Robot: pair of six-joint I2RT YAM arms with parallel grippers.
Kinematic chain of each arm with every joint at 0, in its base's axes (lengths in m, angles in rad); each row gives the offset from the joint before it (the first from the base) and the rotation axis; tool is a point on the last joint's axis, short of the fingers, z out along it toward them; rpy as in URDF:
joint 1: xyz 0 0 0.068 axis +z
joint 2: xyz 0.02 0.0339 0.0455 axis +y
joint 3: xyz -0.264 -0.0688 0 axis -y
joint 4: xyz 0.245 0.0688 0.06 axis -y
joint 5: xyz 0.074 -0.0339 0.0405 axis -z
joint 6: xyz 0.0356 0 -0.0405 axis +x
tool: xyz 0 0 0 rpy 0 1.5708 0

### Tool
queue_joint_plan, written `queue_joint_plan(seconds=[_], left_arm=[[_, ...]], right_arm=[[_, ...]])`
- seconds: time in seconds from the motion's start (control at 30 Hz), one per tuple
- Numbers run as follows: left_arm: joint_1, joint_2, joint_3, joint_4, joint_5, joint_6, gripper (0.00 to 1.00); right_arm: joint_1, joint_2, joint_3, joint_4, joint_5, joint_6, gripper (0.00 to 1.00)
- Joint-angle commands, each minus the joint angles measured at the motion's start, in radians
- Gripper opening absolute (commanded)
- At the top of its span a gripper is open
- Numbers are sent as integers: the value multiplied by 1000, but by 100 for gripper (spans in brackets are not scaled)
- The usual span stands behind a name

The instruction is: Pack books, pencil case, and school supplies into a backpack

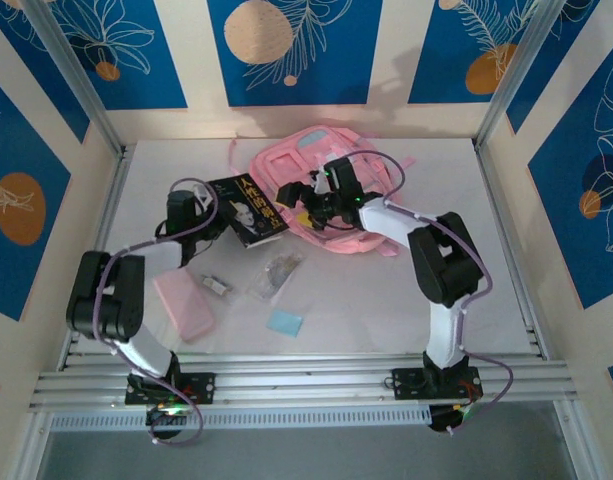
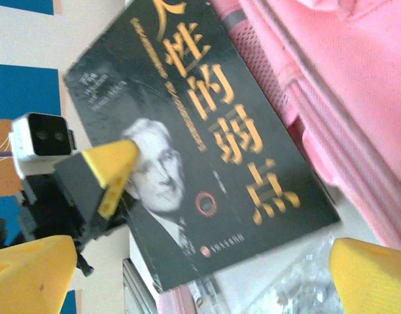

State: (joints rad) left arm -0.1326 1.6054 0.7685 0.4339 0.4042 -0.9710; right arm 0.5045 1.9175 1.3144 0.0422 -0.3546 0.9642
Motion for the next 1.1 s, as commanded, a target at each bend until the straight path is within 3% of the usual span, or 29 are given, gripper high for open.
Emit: queue_joint_plan(seconds=[0.0, 0.13, 0.3, 0.6, 0.7, 0.8, 0.9, 1.0, 1.07], left_arm=[[-5, -104, 82, -29, -65, -5, 3], [-8, -144, 116, 13, -106, -38, 3], [-51, -172, 117, 92, -178, -76, 3], [-138, -218, 55, 194, -280, -144, 4], [-151, -239, 37, 197, -295, -153, 4], [-160, -255, 24, 194, -298, -165, 4], [-170, -262, 10, 196, -290, -186, 4], [-184, -259, 0, 189, -272, -200, 5], [-194, -260, -3, 170, -260, -201, 7]], right_arm=[[8, -102, -63, -6, 19, 42, 99], [60, -145, -142, 98, -3, 140, 99], [143, -158, -219, 363, 34, 316, 99], [189, -75, -256, 730, 146, 545, 100], [183, -59, -280, 795, 194, 565, 94], [166, -48, -288, 822, 215, 574, 83], [147, -31, -281, 867, 218, 577, 65], [128, -25, -273, 901, 211, 578, 37], [115, -30, -268, 900, 197, 573, 12]])
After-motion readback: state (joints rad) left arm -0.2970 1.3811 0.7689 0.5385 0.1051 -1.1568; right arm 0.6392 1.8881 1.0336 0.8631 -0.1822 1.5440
